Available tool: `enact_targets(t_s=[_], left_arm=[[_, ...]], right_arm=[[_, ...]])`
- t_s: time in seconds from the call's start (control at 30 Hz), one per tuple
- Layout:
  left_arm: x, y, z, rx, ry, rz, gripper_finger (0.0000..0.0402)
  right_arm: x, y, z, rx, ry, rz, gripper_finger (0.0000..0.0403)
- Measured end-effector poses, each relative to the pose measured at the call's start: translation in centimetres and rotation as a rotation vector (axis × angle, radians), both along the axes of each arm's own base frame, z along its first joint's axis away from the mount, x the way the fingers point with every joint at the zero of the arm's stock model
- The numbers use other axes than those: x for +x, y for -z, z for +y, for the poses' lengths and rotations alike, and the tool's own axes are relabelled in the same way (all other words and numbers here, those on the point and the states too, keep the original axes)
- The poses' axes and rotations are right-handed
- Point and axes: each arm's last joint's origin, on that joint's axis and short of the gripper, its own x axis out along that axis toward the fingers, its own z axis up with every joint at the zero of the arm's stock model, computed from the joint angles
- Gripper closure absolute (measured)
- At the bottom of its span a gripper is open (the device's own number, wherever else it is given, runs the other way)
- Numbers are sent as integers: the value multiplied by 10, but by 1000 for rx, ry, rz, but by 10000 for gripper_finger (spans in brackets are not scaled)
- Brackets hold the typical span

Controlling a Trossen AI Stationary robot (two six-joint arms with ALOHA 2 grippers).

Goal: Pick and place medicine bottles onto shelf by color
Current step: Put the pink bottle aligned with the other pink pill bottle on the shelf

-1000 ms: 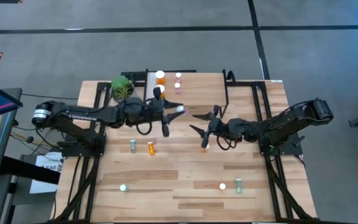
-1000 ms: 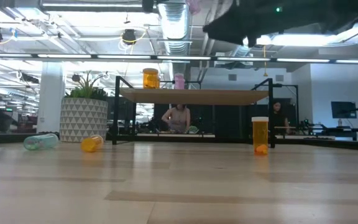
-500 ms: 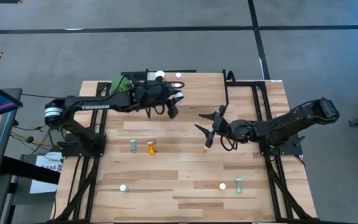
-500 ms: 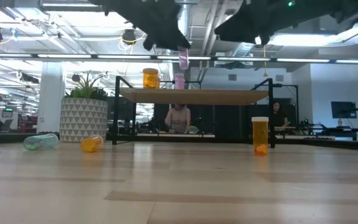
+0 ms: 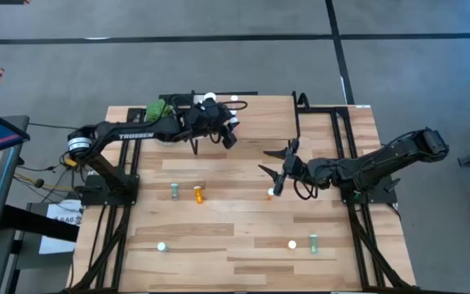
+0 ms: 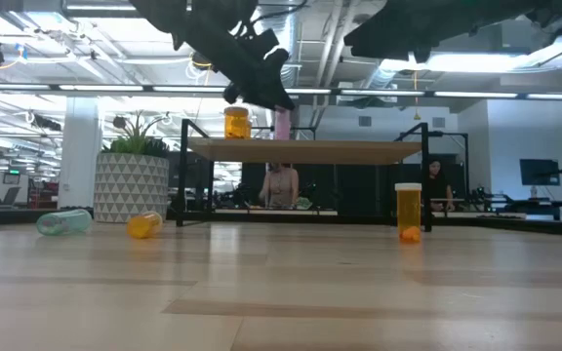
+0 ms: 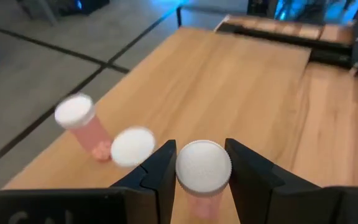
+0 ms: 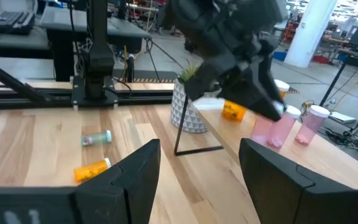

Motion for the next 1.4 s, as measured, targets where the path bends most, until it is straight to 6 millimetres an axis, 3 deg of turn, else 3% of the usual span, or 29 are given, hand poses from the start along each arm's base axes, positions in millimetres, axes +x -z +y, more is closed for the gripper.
enact_targets(t_s=[1.23,1.4], left_arm=[[4,7,-2,-27,30,11,292],[3,7,-2,-31,27,19,272]], right_arm=[[0,0,0,1,-1,-4,163],[0,0,0,0,-1,-3,163]])
